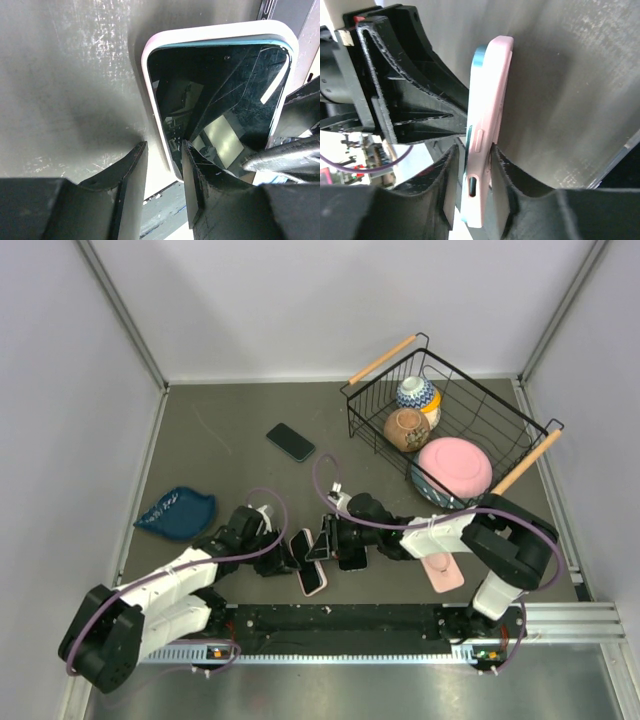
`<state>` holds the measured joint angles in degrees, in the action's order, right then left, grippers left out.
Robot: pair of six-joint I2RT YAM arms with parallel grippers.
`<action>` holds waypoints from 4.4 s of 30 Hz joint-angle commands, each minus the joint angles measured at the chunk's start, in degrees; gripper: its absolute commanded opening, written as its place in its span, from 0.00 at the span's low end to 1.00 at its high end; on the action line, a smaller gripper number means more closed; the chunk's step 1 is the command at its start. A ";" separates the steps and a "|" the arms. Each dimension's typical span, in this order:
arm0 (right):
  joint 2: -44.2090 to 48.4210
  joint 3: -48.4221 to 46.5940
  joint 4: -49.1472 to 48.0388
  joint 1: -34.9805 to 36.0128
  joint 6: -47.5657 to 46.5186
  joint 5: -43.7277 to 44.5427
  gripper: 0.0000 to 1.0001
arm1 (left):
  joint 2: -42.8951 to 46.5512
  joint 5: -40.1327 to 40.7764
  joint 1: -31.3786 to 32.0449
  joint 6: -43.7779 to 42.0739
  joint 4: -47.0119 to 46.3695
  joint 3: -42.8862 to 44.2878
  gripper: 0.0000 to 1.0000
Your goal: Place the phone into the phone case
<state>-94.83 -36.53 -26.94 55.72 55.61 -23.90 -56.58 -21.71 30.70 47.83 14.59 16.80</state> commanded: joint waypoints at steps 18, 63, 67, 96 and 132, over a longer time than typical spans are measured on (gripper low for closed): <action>22.83 3.38 0.07 -4.21 -3.24 2.38 0.00 | 22.10 4.23 0.33 -4.68 8.89 10.63 0.68; 34.79 14.74 -9.72 1.84 2.82 -2.65 0.18 | 29.24 -10.10 0.33 14.67 -34.37 -3.18 0.00; 37.43 12.81 -0.77 1.84 4.50 3.15 0.00 | 28.02 -7.21 0.33 3.88 -23.23 1.91 0.00; 48.60 1.03 19.50 -2.29 -13.78 -2.11 0.96 | 19.58 -39.28 0.42 0.95 -29.88 4.47 0.00; 37.70 -3.90 18.50 -3.61 -7.63 6.41 0.14 | 11.23 -18.47 0.33 -8.90 -6.33 12.12 0.00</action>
<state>-57.32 -36.47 -5.98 51.46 44.07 -18.92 -44.42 -51.81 31.40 38.98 5.85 26.92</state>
